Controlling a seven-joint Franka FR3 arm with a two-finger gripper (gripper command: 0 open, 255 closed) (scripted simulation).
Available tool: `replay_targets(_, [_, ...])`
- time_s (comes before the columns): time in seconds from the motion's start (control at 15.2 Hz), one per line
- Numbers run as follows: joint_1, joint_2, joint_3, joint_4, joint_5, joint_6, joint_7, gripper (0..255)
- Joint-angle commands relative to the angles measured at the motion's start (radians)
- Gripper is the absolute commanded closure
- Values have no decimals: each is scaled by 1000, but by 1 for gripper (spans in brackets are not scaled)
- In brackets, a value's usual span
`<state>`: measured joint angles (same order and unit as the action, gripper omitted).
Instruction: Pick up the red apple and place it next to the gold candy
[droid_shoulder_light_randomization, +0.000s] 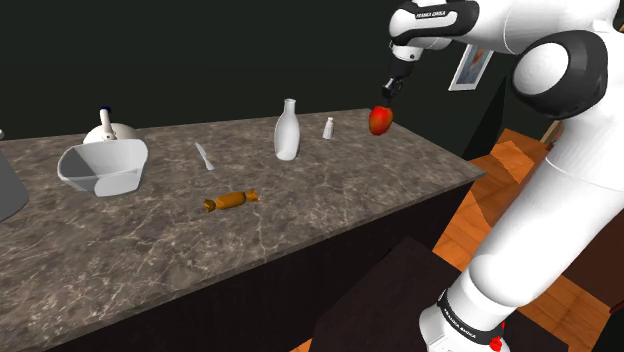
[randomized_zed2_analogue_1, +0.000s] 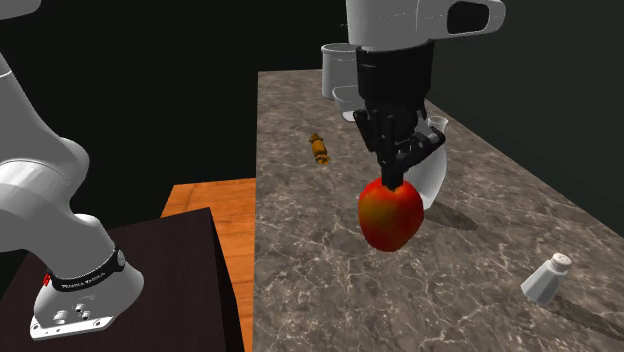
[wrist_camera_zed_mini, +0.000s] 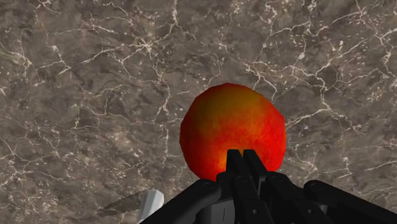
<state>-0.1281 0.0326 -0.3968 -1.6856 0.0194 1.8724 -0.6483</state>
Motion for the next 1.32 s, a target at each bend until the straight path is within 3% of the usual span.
replay_targets(0.0, [25, -11, 22, -21, -13, 11, 51, 255])
replay_targets(0.66, [141, 11, 132, -34, -46, 42, 286, 255])
replay_targets(1.25, [241, 113, 216, 62, -60, 38, 476, 255])
